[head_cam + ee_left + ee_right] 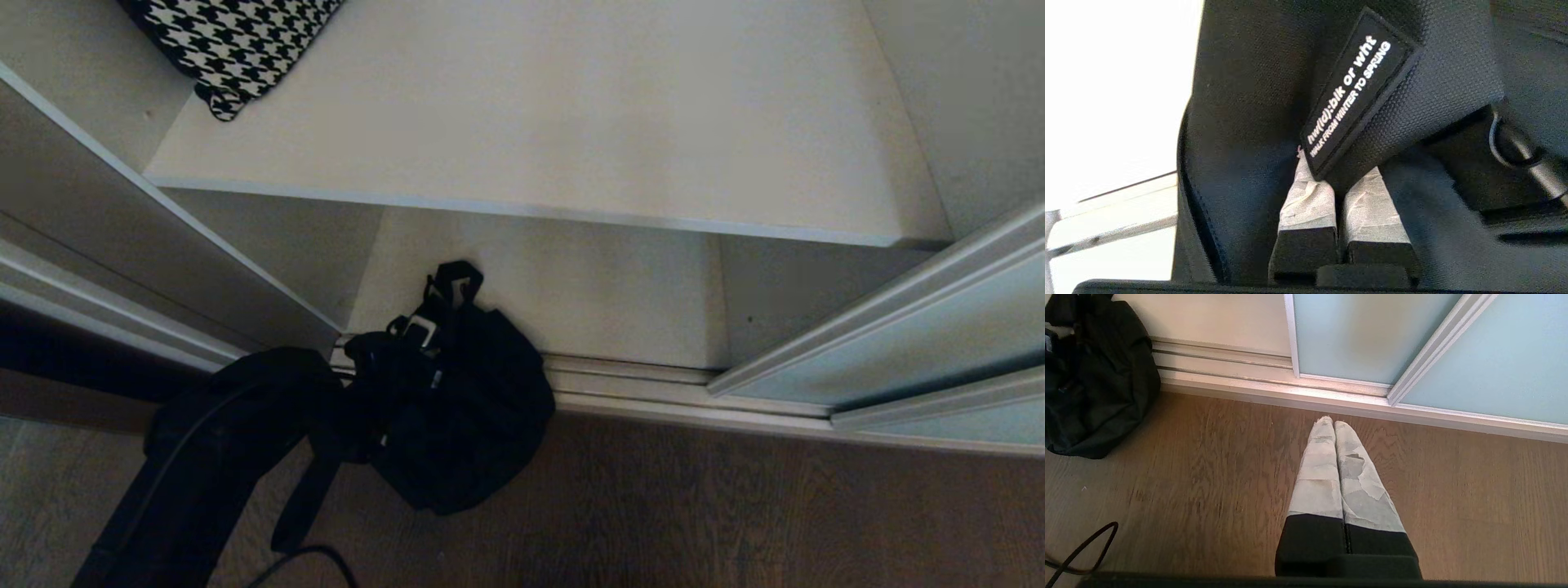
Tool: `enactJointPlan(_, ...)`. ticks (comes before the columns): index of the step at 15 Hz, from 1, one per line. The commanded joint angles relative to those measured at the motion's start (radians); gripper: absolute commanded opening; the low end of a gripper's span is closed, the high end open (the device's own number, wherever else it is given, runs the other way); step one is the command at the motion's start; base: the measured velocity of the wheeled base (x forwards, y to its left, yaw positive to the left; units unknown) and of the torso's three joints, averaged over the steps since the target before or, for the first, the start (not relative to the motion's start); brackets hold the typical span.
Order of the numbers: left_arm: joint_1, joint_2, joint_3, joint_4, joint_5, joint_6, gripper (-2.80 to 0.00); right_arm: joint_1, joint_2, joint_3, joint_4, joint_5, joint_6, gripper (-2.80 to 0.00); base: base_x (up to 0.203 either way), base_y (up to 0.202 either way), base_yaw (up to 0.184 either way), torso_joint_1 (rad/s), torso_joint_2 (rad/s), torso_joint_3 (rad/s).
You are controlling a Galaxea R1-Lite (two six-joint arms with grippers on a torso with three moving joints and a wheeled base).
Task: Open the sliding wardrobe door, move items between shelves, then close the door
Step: Place the basket on the higher shelf
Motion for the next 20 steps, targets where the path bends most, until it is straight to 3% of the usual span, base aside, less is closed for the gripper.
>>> enactJointPlan(1,-0.01,-0.065,0.065,0.001,-0.004,-0.042,-2.8,0.0,0.0,0.002,0.0,0.001,0.0,-2.8,0.0,0.0,0.0,0.0,0.0,0.0)
enactJointPlan(6,-0.058,-0.25,0.295,0.037,-0.013,-0.22,-2.8,0.0,0.0,0.002,0.0,0.0,0.0,-2.8,0.0,0.0,0.0,0.0,0.0,0.0)
enactJointPlan(8,-0.078,-0.314,0.371,0.047,-0.013,-0.263,-2.8,0.0,0.0,0.002,0.0,0.0,0.0,-2.8,0.0,0.0,0.0,0.0,0.0,0.0)
enactJointPlan(12,-0.096,-0.443,0.514,0.07,-0.012,-0.296,-2.8,0.0,0.0,0.002,0.0,0.0,0.0,-2.8,0.0,0.0,0.0,0.0,0.0,0.0)
enactJointPlan(20,-0.1,-0.742,0.704,0.115,0.041,-0.304,-2.8,0.0,0.0,0.002,0.0,0.0,0.0,-2.8,0.0,0.0,0.0,0.0,0.0,0.0)
